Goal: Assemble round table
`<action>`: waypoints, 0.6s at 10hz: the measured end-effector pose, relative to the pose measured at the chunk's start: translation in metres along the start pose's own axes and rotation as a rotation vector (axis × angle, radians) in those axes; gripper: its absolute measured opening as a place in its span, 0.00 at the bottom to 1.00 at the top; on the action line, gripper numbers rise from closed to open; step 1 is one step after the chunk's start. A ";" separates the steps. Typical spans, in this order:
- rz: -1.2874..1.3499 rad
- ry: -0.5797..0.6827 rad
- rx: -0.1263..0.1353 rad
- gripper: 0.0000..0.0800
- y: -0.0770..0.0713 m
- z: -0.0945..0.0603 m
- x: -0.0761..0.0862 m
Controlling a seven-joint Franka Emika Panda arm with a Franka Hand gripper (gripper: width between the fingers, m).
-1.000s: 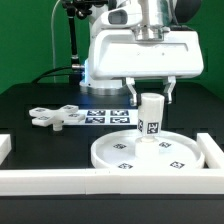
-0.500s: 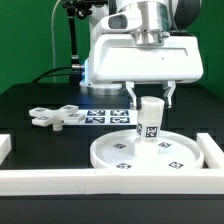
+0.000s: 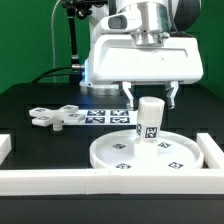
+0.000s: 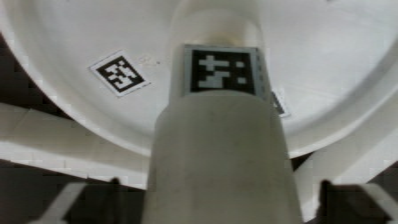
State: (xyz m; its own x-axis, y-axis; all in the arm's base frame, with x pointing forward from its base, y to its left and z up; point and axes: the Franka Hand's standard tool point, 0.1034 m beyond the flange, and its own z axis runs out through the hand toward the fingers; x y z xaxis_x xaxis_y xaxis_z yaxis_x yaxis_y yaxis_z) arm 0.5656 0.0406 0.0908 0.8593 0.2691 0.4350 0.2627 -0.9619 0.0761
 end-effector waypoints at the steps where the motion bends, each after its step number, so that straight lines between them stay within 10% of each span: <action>1: 0.002 -0.001 -0.002 0.76 0.002 -0.002 0.001; 6: 0.006 -0.014 0.002 0.81 0.011 -0.026 0.017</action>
Offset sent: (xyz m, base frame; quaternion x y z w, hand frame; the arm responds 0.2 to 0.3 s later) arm 0.0003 -0.0071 0.0197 -0.0004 -0.0194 -0.0177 0.9997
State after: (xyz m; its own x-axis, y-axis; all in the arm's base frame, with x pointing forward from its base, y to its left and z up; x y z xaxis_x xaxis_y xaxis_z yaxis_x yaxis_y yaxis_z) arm 0.5713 0.0336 0.1226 0.8668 0.2644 0.4229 0.2587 -0.9633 0.0722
